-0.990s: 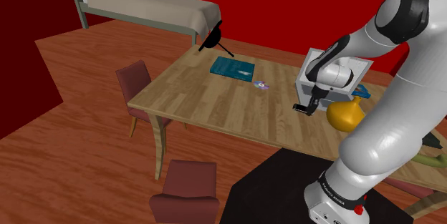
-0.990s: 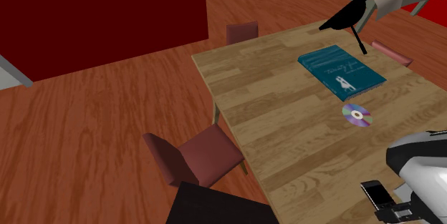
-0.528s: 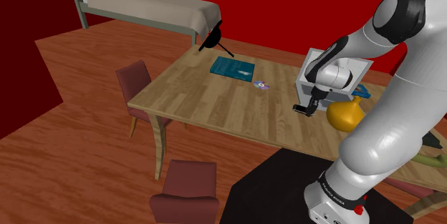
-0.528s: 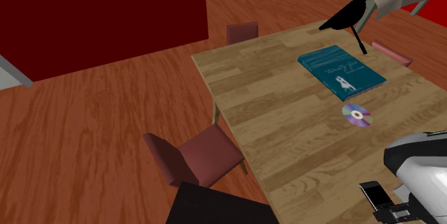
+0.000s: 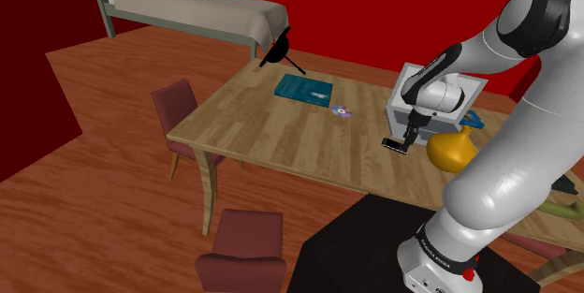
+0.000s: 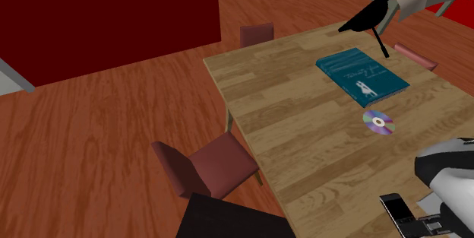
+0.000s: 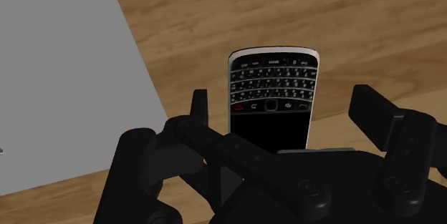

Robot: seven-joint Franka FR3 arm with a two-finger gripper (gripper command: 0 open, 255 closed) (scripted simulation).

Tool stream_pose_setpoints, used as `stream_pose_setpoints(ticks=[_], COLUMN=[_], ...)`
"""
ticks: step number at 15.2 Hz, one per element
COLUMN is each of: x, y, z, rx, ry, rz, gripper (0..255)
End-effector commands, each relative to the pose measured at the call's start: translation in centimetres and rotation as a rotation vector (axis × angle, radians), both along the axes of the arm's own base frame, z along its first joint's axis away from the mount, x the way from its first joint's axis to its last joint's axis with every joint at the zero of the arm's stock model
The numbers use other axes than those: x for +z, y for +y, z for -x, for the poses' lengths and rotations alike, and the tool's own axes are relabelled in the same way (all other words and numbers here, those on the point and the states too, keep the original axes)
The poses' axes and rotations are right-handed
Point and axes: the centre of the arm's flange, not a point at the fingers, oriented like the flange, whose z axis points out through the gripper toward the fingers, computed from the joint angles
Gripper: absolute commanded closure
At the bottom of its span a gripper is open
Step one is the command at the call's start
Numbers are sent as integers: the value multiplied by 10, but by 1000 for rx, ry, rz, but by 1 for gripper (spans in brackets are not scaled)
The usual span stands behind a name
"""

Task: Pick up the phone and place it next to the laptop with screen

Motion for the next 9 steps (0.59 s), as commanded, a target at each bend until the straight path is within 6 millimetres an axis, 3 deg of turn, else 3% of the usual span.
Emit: stream_pose_setpoints(ticks=[1,2,9], x=[23,34,34], y=[0,0,0], z=[0,0,0], rx=[0,0,0], ry=[2,2,2], rz=[0,0,0], gripper=[0,0,0])
